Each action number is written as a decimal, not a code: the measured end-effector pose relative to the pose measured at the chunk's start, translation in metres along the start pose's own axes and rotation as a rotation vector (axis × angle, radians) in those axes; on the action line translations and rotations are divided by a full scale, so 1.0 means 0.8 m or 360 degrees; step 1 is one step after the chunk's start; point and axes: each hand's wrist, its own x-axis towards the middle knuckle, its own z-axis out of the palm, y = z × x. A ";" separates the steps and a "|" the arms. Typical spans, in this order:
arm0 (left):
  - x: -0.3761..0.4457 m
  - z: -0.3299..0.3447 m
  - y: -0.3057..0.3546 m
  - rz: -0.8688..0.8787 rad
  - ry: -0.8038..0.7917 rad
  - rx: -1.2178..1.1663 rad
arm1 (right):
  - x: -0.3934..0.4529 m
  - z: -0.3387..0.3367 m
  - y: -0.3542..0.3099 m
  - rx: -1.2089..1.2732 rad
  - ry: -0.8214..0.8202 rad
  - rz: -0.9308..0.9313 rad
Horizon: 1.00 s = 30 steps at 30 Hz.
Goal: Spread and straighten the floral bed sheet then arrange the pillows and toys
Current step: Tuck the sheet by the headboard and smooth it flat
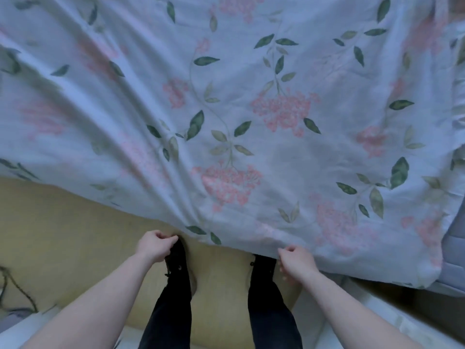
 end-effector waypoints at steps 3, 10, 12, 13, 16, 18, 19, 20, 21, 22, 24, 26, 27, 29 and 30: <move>0.033 -0.054 0.002 -0.0148 0.0155 -0.0508 | -0.013 0.047 -0.077 -0.0098 0.0075 -0.0319; 0.111 -0.118 0.010 -0.0128 0.0103 -0.1052 | -0.031 0.148 -0.188 -0.0471 0.0117 -0.0813; 0.130 -0.121 0.002 -0.0136 0.0118 -0.1123 | -0.035 0.185 -0.212 -0.0707 0.0114 -0.0949; 0.135 -0.117 0.000 -0.0123 0.0157 -0.1143 | -0.037 0.196 -0.220 -0.0839 0.0140 -0.1007; 0.139 -0.115 -0.017 -0.0072 0.0291 -0.1125 | -0.042 0.237 -0.249 -0.1142 0.0206 -0.1147; 0.136 -0.118 -0.031 0.0017 0.0319 -0.1080 | -0.045 0.258 -0.264 -0.1241 0.0238 -0.1191; 0.134 -0.119 -0.038 0.0071 0.0329 -0.1057 | -0.046 0.265 -0.270 -0.1327 0.0260 -0.1212; 0.135 -0.130 -0.053 0.0107 0.0345 -0.1037 | -0.048 0.283 -0.281 -0.1432 0.0272 -0.1255; 0.130 -0.133 -0.059 0.0161 0.0329 -0.1000 | -0.047 0.287 -0.284 -0.1508 0.0289 -0.1264; 0.122 -0.129 -0.061 0.0209 0.0299 -0.0958 | -0.044 0.281 -0.282 -0.1557 0.0302 -0.1251; 0.117 -0.133 -0.076 0.0246 0.0259 -0.0881 | -0.043 0.287 -0.279 -0.1607 0.0308 -0.1251; 0.121 -0.144 -0.092 0.0208 0.0200 -0.0769 | -0.051 0.298 -0.276 -0.1653 0.0249 -0.1233; 0.124 -0.148 -0.094 0.0199 0.0142 -0.0646 | -0.054 0.299 -0.272 -0.1706 0.0187 -0.1217; 0.135 -0.164 -0.092 0.0326 0.0045 -0.0130 | -0.061 0.300 -0.272 -0.1878 0.0077 -0.1153; 0.143 -0.178 -0.091 0.0408 -0.0002 0.0157 | -0.064 0.301 -0.281 -0.1990 0.0035 -0.1130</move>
